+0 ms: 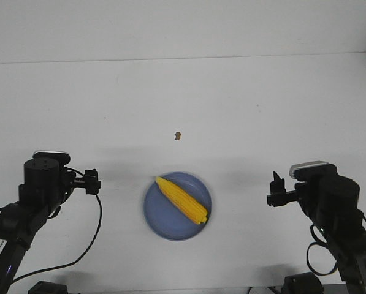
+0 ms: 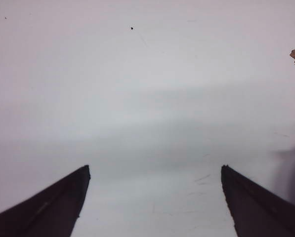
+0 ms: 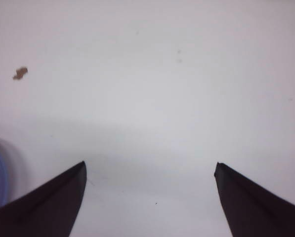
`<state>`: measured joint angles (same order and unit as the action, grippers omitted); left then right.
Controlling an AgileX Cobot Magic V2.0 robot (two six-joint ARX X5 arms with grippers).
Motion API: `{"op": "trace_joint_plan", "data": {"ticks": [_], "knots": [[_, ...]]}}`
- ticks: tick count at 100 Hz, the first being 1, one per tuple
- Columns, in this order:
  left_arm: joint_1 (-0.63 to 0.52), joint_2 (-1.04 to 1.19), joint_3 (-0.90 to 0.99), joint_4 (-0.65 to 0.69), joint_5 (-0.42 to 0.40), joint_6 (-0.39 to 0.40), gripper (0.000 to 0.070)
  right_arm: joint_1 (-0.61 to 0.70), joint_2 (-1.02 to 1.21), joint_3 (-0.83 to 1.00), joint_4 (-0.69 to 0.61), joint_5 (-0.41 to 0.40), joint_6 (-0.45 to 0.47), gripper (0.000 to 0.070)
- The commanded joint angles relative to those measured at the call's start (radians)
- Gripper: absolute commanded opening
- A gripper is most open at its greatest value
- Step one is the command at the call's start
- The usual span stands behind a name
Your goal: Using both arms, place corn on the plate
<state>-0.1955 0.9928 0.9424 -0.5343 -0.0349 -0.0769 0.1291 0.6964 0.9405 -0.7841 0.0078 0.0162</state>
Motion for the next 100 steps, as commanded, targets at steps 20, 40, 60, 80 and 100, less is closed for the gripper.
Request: {"op": "trace_joint_plan", "data": {"ticks": [20,40,60,80,100], "knots": [[0.0,-0.089,0.01,0.008,-0.015,-0.027,0.054,-0.005,-0.142,-0.072,0.04,0.017,0.018,0.0546],[0.0,-0.237,-0.097,0.077,-0.049,-0.038,0.054,-0.005,-0.234,-0.171,0.071,0.026,0.018,0.0546],[0.0,-0.39,-0.263,0.104,-0.074,-0.085,0.054,-0.004,-0.327,-0.291,0.151,0.023,0.048,0.0545],[0.0,-0.483,-0.287,0.109,-0.081,-0.092,0.054,-0.004,-0.387,-0.326,0.209,0.008,0.056,0.0543],[0.0,-0.495,-0.287,0.111,-0.081,-0.092,0.054,-0.004,-0.396,-0.326,0.208,0.008,0.056,0.0511]]}}
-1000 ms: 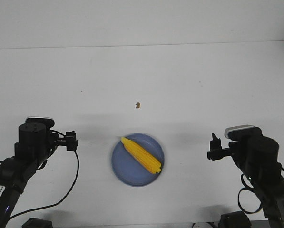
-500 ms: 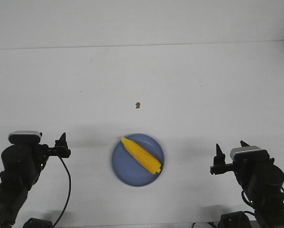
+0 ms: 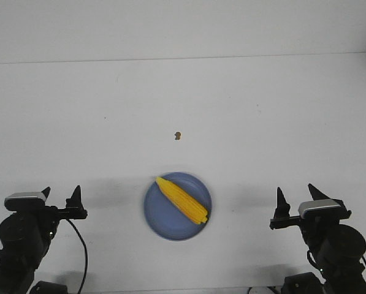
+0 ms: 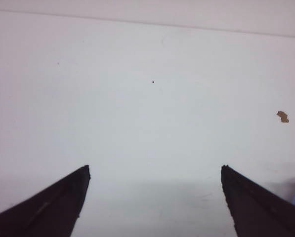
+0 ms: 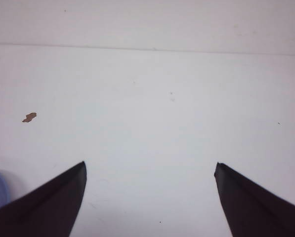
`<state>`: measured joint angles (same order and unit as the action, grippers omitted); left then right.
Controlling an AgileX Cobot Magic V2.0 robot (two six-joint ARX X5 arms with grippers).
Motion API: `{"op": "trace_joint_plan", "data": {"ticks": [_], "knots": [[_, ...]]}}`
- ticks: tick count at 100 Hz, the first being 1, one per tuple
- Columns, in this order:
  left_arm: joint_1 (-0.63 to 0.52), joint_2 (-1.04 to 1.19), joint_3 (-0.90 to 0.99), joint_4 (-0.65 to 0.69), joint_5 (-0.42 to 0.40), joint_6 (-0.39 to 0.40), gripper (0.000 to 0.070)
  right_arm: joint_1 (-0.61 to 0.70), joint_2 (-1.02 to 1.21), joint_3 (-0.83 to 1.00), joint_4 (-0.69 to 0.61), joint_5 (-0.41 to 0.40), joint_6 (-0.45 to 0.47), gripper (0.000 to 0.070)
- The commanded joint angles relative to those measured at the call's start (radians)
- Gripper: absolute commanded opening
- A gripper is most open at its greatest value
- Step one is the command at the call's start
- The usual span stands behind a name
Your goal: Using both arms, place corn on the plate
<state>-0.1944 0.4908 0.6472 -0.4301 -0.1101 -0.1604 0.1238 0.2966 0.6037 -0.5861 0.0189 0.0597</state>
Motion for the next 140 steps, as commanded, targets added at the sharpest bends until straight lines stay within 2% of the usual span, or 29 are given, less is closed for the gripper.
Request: {"op": "trace_joint_plan", "data": {"ticks": [1,12,16,22,29,35,40,140], "knots": [[-0.001,0.007,0.008,0.007,-0.006,-0.009,0.0539,0.001,0.003,0.011,0.01,-0.003,0.013,0.0502],[-0.001,0.007,0.008,0.008,-0.006,-0.009,0.0527,0.001,0.003,0.011,0.01,0.0,0.012,0.0329],[-0.001,0.005,0.008,0.009,-0.006,-0.009,0.0486,0.001,0.003,0.011,0.01,0.002,0.012,0.0271],[-0.001,0.004,0.008,0.013,-0.006,-0.009,0.0357,0.001,0.003,0.011,0.011,0.002,0.012,0.0212],[-0.001,0.004,0.008,0.015,-0.006,-0.009,0.0155,0.001,0.003,0.011,0.014,0.002,0.012,0.0145],[-0.001,0.004,0.008,0.014,-0.006,-0.009,0.0,0.001,0.003,0.011,0.018,0.002,0.011,0.0061],[-0.001,0.004,0.008,0.014,-0.006,-0.008,0.0007,0.001,0.003,0.011,0.018,0.008,0.011,0.001],[-0.001,0.004,0.008,0.014,-0.006,-0.01,0.0012,0.001,0.003,0.011,0.018,0.008,0.011,0.001]]}}
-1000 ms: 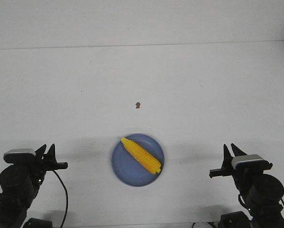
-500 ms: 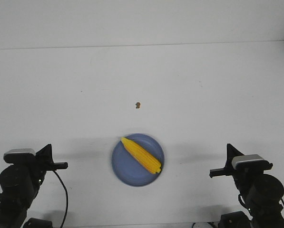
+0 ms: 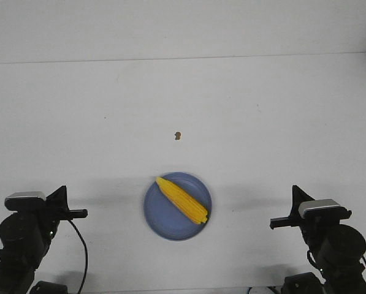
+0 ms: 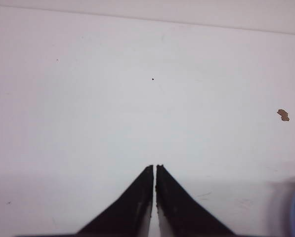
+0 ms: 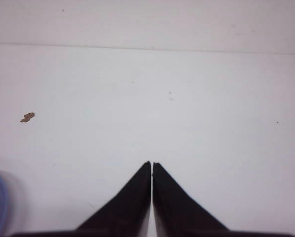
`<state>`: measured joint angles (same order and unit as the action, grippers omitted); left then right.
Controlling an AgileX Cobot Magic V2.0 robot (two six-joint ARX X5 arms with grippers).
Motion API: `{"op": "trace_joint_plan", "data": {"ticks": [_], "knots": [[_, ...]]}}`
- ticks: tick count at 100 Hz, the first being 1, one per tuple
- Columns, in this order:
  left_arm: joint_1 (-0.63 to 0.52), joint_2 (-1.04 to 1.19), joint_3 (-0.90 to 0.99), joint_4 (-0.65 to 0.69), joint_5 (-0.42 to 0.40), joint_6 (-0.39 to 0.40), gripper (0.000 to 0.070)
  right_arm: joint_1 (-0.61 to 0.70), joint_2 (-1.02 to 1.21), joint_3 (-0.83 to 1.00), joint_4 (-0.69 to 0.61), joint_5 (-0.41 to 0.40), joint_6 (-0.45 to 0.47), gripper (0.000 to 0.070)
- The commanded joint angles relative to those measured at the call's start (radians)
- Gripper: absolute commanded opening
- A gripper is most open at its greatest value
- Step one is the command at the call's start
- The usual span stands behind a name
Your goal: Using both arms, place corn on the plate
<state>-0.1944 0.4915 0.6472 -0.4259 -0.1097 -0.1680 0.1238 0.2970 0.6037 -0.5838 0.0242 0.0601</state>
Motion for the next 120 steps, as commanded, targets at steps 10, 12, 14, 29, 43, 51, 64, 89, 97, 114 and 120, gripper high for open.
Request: {"op": "trace_joint_plan", "data": {"ticks": [10,12,14,29,43,51,64,89,97,114,120], "knots": [[-0.001,0.003,0.008,0.01,-0.006,-0.002,0.0012,0.001,0.003,0.011,0.015,0.002,0.011,0.001],[-0.001,0.003,0.008,0.01,-0.006,-0.002,0.0012,0.001,0.003,0.011,0.015,0.002,0.011,0.001],[-0.001,0.003,0.008,0.01,-0.006,-0.002,0.0012,0.001,0.003,0.011,0.015,0.002,0.011,0.001],[-0.001,0.003,0.008,0.01,-0.006,0.0,0.0012,0.001,0.003,0.011,0.015,0.002,0.011,0.001],[-0.001,-0.006,0.008,0.08,-0.011,0.044,0.0012,0.001,0.003,0.011,0.015,0.002,0.011,0.001],[-0.001,-0.016,0.002,0.12,-0.011,0.056,0.0012,0.001,0.003,0.011,0.015,0.002,0.011,0.001],[0.005,-0.054,-0.061,0.245,-0.014,0.059,0.0012,0.001,0.003,0.011,0.015,0.002,0.011,0.001],[0.039,-0.19,-0.295,0.46,-0.014,0.045,0.0012,0.001,0.003,0.011,0.015,0.002,0.011,0.001],[0.053,-0.24,-0.364,0.482,-0.014,0.045,0.0012,0.001,0.003,0.011,0.015,0.002,0.011,0.001],[0.082,-0.354,-0.476,0.479,-0.013,0.026,0.0012,0.001,0.003,0.011,0.015,0.002,0.011,0.001],[0.088,-0.393,-0.505,0.48,-0.013,0.017,0.0012,0.001,0.003,0.011,0.015,0.002,0.011,0.001]]}}
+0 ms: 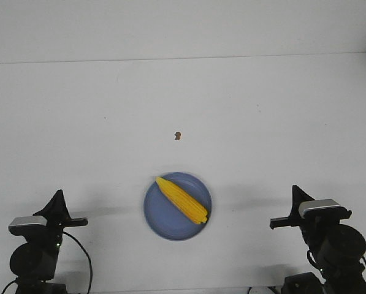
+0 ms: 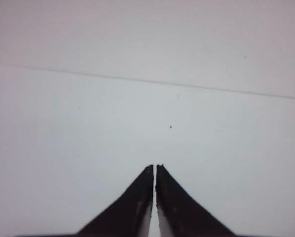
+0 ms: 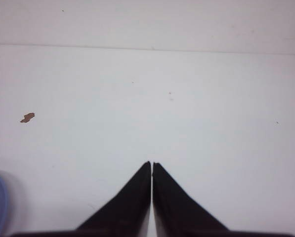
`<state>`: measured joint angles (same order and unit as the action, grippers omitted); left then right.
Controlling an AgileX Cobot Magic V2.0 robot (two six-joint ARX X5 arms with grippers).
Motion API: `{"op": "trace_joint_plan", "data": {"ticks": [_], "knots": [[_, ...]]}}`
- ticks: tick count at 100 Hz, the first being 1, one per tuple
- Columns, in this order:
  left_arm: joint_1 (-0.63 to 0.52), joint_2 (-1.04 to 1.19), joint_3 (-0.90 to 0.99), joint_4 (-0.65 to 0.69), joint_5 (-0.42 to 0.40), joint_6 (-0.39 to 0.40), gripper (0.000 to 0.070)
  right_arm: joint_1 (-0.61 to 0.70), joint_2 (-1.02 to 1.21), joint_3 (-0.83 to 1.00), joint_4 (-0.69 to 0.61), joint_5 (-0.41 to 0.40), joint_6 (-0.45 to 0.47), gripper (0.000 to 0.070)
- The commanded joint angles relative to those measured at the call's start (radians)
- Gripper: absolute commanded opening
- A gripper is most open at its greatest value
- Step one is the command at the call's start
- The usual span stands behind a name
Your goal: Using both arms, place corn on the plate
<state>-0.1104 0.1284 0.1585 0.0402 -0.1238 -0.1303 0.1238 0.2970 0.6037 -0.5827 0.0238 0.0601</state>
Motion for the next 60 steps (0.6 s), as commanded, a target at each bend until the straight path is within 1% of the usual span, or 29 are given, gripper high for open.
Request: {"op": "trace_joint_plan", "data": {"ticks": [1,17,33,46,60], "knots": [[0.005,-0.036,-0.021,0.013,0.001,-0.021,0.0012,0.001,0.003,0.011,0.014,0.003,0.011,0.001],[0.021,-0.129,-0.079,0.017,0.001,-0.021,0.0012,0.001,0.003,0.011,0.014,0.003,0.011,0.001],[0.042,-0.126,-0.109,0.027,0.001,-0.023,0.0012,0.001,0.003,0.011,0.014,0.003,0.011,0.001],[0.048,-0.126,-0.145,0.077,0.001,-0.024,0.0012,0.001,0.003,0.011,0.014,0.003,0.011,0.001],[0.049,-0.126,-0.145,0.066,0.002,-0.037,0.0012,0.001,0.003,0.011,0.014,0.003,0.011,0.001]]}}
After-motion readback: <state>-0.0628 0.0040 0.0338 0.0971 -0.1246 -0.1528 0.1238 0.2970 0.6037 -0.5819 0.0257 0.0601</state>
